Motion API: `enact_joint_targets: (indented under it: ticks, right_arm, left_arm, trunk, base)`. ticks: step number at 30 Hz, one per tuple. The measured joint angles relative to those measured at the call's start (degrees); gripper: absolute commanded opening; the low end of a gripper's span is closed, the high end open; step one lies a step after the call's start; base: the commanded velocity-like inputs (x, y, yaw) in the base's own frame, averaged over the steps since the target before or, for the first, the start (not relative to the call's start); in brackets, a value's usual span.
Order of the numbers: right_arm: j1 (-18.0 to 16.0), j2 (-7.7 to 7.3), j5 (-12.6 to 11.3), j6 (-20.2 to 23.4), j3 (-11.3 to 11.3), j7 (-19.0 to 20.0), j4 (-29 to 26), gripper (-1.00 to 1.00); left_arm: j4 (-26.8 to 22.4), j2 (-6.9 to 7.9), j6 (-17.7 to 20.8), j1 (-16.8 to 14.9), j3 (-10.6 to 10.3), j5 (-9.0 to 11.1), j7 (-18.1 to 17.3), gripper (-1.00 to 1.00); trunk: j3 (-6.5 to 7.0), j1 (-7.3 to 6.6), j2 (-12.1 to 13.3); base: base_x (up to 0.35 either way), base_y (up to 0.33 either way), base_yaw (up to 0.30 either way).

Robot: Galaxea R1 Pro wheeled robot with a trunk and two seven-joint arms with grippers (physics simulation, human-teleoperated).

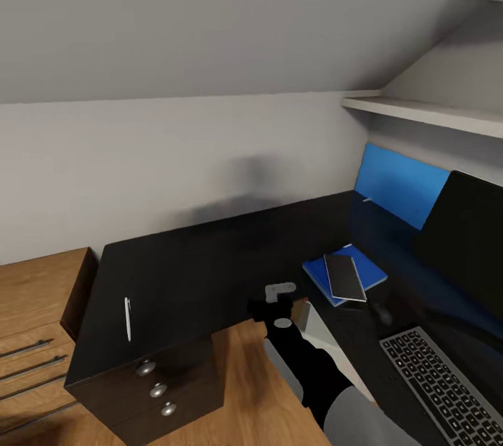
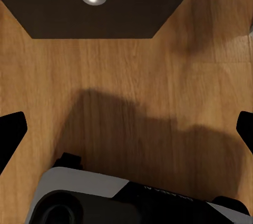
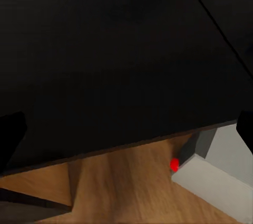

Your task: In the bedroom, organize the workspace by keeping the computer under the desk, ensuring the monitor is on the desk, placing the keyboard on the desk next to the monitor, placing the mouse on the desk next to the keyboard, moving the folder from the swivel chair onto the desk next to the mouse, stacking the notebook on top of the folder with the pen on top of the notebook, and positioning the swivel chair next to the desk.

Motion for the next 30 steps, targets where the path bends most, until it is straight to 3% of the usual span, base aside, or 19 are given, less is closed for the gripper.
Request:
enact_joint_targets:
  ticks: [8, 11, 15, 30]
  right_arm:
    - [0.11, 0.0, -1.44, -0.76, 0.39, -0.08, -1.05, 1.0]
    - [0.11, 0.0, -1.52, -0.85, 0.39, -0.08, -1.06, 1.0]
    - [0.12, 0.0, -1.56, -0.92, 0.39, -0.09, -0.95, 1.0]
    - [0.12, 0.0, -1.56, -0.93, 0.47, -0.09, -0.92, 1.0]
  left_arm:
    - [0.0, 0.08, -0.03, 0.0, 0.05, 0.02, 0.06, 1.0]
    - [0.0, 0.09, -0.05, 0.0, 0.39, 0.0, 0.03, 1.0]
    - [0.0, -0.08, -0.04, 0.0, 2.59, 0.0, -0.08, 1.0]
    - [0.0, -0.09, -0.08, -0.01, 3.8, -0.03, -0.03, 1.0]
  trunk:
    - [0.0, 0.0, 0.0]
    - [0.0, 0.0, 0.0]
    - [0.0, 0.0, 0.0]
    - [0.0, 0.0, 0.0]
  base:
    - [0.0, 0.0, 0.087]
    - [0.0, 0.0, 0.243]
    - [0.0, 0.0, 0.267]
    - [0.0, 0.0, 0.273]
